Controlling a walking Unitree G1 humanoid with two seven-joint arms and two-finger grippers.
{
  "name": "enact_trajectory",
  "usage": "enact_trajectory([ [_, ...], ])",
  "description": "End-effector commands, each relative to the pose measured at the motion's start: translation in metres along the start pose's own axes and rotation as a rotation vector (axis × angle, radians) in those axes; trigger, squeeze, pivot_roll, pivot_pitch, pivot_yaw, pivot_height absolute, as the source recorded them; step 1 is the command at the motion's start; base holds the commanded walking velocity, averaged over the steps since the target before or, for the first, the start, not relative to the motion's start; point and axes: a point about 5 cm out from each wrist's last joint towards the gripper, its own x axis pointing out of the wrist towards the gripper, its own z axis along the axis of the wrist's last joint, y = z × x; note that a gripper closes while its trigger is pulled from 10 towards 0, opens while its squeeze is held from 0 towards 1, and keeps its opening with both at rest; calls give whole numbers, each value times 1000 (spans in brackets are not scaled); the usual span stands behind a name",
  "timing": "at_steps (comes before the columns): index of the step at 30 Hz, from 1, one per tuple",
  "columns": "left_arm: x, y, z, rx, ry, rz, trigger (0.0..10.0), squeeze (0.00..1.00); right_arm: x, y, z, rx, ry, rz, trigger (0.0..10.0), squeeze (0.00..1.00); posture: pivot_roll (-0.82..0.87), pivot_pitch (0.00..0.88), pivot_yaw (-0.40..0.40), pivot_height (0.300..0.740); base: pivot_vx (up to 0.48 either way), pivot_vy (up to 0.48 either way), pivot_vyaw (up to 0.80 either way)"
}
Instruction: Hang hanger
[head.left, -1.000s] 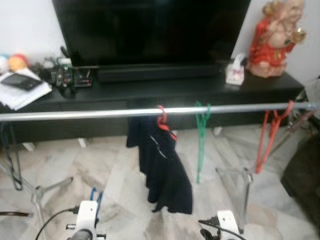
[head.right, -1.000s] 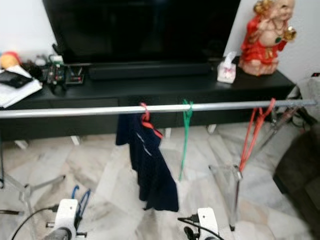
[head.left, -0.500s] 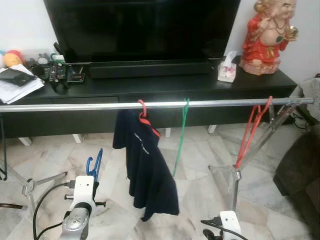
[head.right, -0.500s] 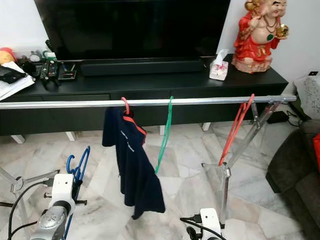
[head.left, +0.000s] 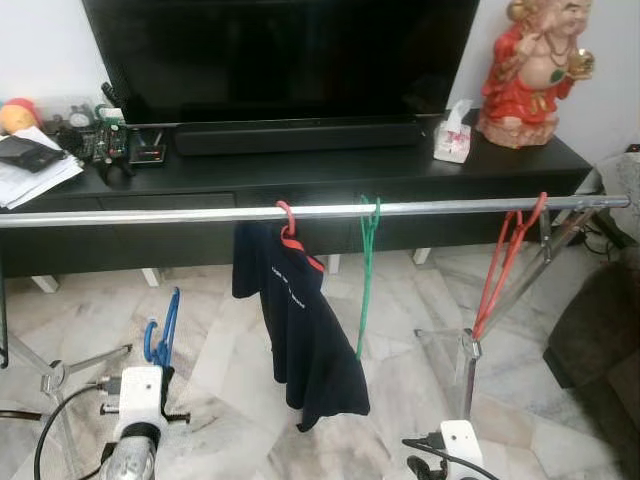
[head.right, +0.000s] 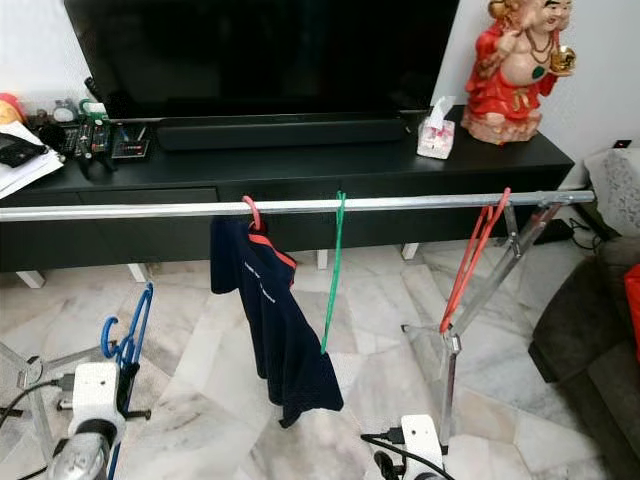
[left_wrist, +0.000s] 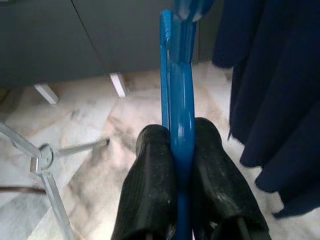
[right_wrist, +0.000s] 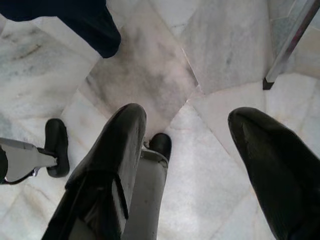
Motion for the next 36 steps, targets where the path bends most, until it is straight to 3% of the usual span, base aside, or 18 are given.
enact_trajectory([
  [1, 0, -1, 8, -17, -49, 3, 10000, 0, 0, -2, -1, -7, 3, -5, 10000, 0, -31, 27, -46, 740, 0, 0, 0],
  [6, -8, -9, 24, -25, -138, -22, 10000, 0, -1, -2, -2, -9, 4, -4, 10000, 0, -28, 16, -48, 740, 0, 0, 0],
  [13, -17, -14, 25, -3, -128, -57, 10000, 0, -1, -3, -1, -44, 7, -20, 10000, 0, -22, 6, -48, 740, 0, 0, 0],
  [19, -17, -13, 29, -2, -111, -53, 10000, 0, -1, -3, -2, -49, 9, -23, 10000, 0, -21, 0, -46, 740, 0, 0, 752],
  [36, -13, -28, 35, -17, -102, -103, 10000, 0, -1, -2, -4, -47, 19, -13, 10000, 0, -20, 0, -41, 740, 0, 0, 738],
])
